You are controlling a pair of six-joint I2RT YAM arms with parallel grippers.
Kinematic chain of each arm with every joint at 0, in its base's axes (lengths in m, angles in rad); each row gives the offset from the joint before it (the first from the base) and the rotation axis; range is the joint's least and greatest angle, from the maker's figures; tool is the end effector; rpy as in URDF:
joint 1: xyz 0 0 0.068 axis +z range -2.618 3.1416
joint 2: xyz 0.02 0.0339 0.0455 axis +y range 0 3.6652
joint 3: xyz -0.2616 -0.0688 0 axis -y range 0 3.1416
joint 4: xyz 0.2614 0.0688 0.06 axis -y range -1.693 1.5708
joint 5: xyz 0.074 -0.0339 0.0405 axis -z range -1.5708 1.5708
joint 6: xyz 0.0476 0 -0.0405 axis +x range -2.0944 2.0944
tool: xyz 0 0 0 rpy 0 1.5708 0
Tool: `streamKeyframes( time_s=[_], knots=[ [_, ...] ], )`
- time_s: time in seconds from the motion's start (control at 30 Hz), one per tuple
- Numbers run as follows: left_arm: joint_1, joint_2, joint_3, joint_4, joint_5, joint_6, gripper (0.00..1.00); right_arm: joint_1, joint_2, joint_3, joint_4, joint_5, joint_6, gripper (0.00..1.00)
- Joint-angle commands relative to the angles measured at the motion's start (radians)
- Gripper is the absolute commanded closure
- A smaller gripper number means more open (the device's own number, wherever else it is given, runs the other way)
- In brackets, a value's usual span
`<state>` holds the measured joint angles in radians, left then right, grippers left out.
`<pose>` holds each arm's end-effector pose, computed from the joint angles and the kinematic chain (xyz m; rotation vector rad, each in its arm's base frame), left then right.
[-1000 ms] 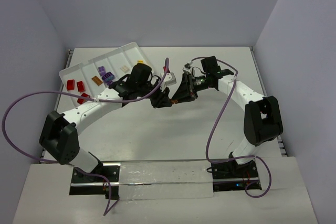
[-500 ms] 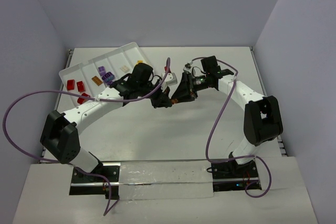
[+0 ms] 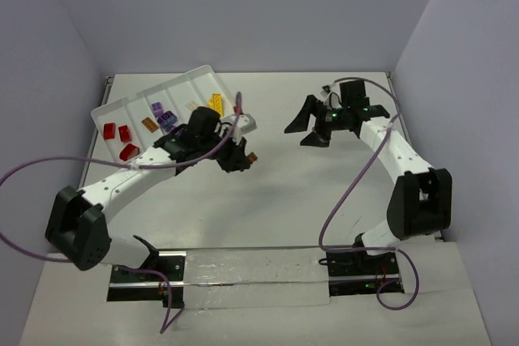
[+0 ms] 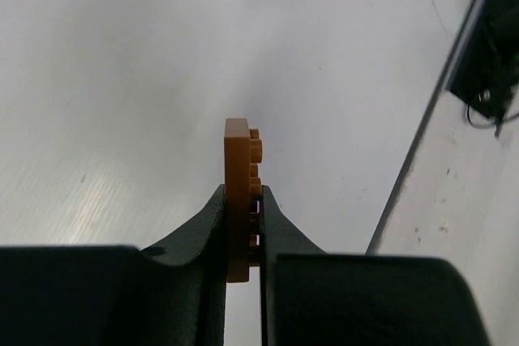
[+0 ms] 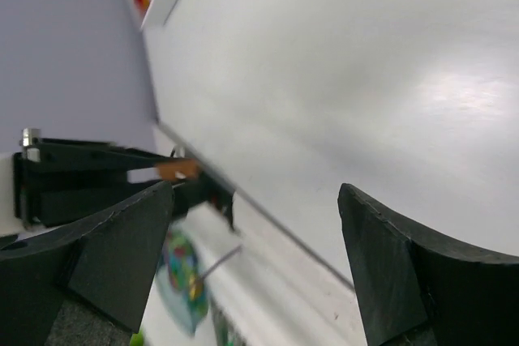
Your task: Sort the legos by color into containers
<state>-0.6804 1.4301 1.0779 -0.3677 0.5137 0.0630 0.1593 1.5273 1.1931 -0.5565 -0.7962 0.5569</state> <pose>0.2466 -0.2297 0.2625 1.1032 2.0674 -0.9026 0.3330 0.0880 0.2624 0.1282 2.5071 1.2859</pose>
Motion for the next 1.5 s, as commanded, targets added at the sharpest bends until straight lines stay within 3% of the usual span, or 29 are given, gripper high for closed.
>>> streamKeyframes(
  time_s=[0.0,0.13,0.2,0.37,0.6,0.73,0.9,1.1,1.23,1.47],
  knots=[
    [0.168,-0.209,-0.083,0.097,-0.194,-0.205,1.0,-0.072,-0.145,0.02,-0.038,0.306,-0.006,0.1],
    [0.399,-0.297,-0.107,0.081,-0.449,-0.392,1.0,-0.087,-0.194,-0.002,-0.037,0.406,-0.012,0.09],
    [0.466,-0.264,-0.052,-0.009,-0.625,-0.457,1.0,-0.087,-0.199,-0.012,-0.031,0.417,-0.012,0.09],
    [0.587,-0.118,0.064,-0.101,-0.798,-0.586,1.0,-0.087,-0.202,-0.032,-0.027,0.413,-0.018,0.09],
    [0.676,0.074,0.179,-0.11,-0.804,-0.665,0.99,-0.089,-0.216,-0.058,-0.029,0.395,-0.026,0.09],
    [0.704,0.171,0.235,-0.104,-0.819,-0.669,0.91,-0.087,-0.219,-0.06,-0.038,0.394,-0.034,0.09],
    [0.722,0.248,0.246,-0.061,-0.811,-0.645,0.64,-0.087,-0.225,-0.056,-0.048,0.409,-0.043,0.09],
    [0.725,0.305,0.282,-0.074,-0.835,-0.629,0.45,-0.088,-0.222,-0.048,-0.057,0.415,-0.049,0.09],
    [0.726,0.308,0.305,-0.096,-0.845,-0.618,0.33,-0.087,-0.217,-0.05,-0.057,0.413,-0.048,0.09],
    [0.695,0.168,0.34,-0.135,-0.771,-0.547,0.33,-0.086,-0.245,-0.047,-0.046,0.423,-0.063,0.09]
  ],
)
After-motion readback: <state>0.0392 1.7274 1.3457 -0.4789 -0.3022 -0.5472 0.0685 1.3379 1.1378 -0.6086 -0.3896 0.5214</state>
